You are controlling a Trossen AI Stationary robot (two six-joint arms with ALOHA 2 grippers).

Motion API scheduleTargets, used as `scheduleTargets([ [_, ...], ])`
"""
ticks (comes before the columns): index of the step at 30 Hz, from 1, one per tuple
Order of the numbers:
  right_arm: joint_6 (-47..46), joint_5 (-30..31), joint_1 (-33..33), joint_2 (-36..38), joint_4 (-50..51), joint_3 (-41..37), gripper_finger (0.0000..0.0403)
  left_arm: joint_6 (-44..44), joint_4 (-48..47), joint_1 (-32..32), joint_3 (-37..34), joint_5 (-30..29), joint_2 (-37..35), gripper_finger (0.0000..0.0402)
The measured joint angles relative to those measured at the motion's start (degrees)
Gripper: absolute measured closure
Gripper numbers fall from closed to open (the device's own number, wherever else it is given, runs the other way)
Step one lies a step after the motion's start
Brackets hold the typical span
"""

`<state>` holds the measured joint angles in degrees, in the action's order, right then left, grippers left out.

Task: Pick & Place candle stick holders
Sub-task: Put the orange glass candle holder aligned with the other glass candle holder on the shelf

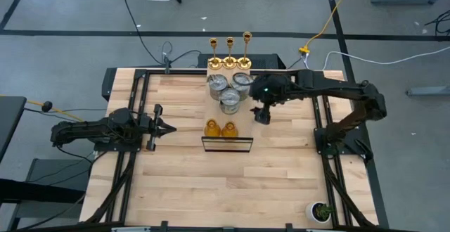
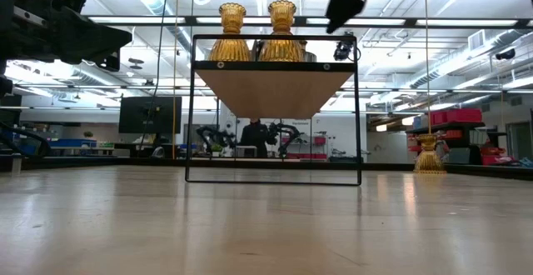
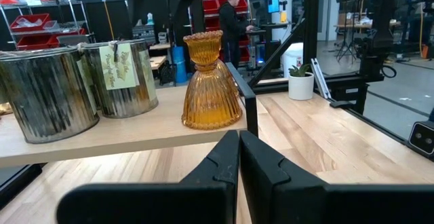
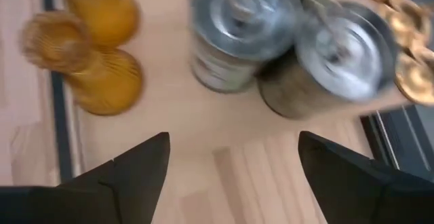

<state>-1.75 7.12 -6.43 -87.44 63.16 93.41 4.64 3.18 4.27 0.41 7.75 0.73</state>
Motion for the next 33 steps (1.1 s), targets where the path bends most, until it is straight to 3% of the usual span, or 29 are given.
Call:
scheduleTargets([
  [8, -4.82, 6.42, -7.98, 9.03, -0.16, -9.16, 0.0076, -0.02, 0.00, 0.00, 0.00, 0.00, 0.00, 0.0383],
  [15, -5.32, 6.51, -16.42, 14.94, 0.17, -14.66, 0.0076, -0.01, 0.00, -0.01, 0.00, -0.02, 0.00, 0.0383],
  [24, -5.36, 6.62, -26.45, 17.84, 1.58, -15.39, 0.0076, -0.01, 0.00, -0.02, 0.00, 0.00, 0.00, 0.0383],
  [33, -12.84, 10.20, -35.81, 17.13, 7.08, -15.39, 0.0076, 0.00, 0.00, -0.02, 0.00, 0.00, 0.00, 0.0383],
])
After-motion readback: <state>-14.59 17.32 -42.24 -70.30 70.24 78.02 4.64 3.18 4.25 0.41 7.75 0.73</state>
